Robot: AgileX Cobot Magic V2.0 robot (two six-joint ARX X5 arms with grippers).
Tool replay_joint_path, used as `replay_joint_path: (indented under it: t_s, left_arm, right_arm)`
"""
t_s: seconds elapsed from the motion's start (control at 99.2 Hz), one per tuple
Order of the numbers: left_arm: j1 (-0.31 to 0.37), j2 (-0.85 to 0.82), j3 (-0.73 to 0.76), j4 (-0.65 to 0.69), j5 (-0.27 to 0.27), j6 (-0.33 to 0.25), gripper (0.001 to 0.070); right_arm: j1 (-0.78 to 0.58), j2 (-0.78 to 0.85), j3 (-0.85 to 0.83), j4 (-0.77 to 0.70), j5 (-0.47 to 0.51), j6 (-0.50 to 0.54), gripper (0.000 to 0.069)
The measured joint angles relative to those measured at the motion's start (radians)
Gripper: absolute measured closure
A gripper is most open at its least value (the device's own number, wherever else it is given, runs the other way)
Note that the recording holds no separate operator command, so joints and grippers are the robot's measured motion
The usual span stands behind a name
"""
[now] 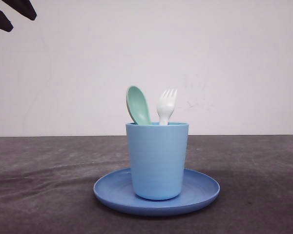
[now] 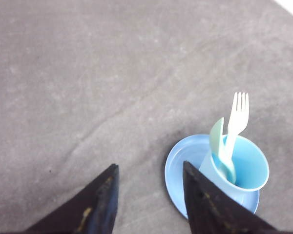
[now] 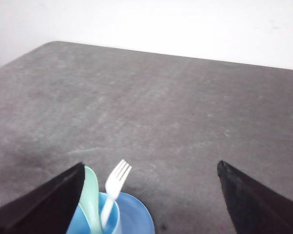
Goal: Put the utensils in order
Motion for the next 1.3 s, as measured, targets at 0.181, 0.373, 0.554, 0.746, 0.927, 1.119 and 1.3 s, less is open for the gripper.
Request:
replay_joint_path:
  t_s: [0.181,0.373,0.554,0.746,0.927,1.119,1.3]
  left_arm:
    - [0.000,-0.020,0.000,0.022,0.000,0.000,0.0485]
    - [0.000,-0.040,0.000,0.021,-0.002,-0.002,0.0675]
    - [0.000,-0.071,0.000,0.021,-0.007,-0.002,0.0685]
    - [0.000,-0.098,0.000,0.021,-0.007,-0.003,0.0685]
    - [0.000,-0.098,0.000,0.021,-0.007,-0.003,0.0685]
    - [0.000,-0.098,0.000,0.021,-0.007,-0.003,0.0685]
    - [0.008,-0.106,0.000,0.021,-0.013,0.021,0.0685]
  right_arm:
    - [0.000,0.004,0.000,-0.025,0.042,-0.004,0.0172]
    - [0.000,0.004,0.000,-0.026,0.043,-0.010,0.0611]
    - [0.000,0.004,0.000,-0.024,0.043,-0.013,0.0681]
    - [0.000,0.004,0.000,-0.017,0.043,-0.013,0.0684]
    - [0.000,0.004,0.000,-0.017,0.043,-0.013,0.0684]
    - [0.000,0.004,0.000,-0.017,0.043,-0.013,0.0684]
    - [0.000,0.004,0.000,-0.017,0.043,-0.013,0.0684]
